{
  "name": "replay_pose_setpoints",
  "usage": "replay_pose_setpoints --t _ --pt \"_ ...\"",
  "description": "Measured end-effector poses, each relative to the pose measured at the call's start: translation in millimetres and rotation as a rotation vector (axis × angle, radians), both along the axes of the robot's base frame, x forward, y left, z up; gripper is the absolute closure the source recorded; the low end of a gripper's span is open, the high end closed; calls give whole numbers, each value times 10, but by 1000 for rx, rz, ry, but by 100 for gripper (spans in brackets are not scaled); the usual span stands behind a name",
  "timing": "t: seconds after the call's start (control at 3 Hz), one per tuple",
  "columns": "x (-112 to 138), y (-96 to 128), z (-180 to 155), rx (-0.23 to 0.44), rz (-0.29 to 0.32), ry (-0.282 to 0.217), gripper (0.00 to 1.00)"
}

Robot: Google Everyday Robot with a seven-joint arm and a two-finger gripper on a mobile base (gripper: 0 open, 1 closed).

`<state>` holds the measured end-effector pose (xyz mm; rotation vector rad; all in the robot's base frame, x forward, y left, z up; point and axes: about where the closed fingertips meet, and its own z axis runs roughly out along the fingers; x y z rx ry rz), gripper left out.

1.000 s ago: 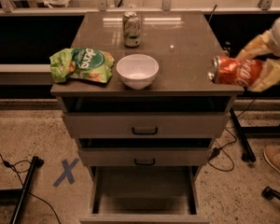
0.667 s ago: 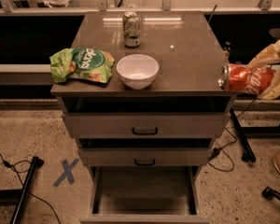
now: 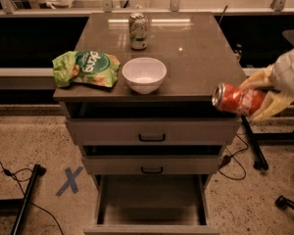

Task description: Place coke can into bottom drawer

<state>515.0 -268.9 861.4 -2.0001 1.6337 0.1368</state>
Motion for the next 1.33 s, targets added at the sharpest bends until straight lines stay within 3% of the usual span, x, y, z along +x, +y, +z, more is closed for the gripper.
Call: replay_pose_setpoints --t 0.33,0.67,1.0,1.33 --pt "-170 224 -688 141 23 -20 100" --pt "-235 360 -1019 160 22 -29 100" --pt "-178 355 -1188 151 23 -1 100" --pt "-178 325 -1830 219 2 18 100"
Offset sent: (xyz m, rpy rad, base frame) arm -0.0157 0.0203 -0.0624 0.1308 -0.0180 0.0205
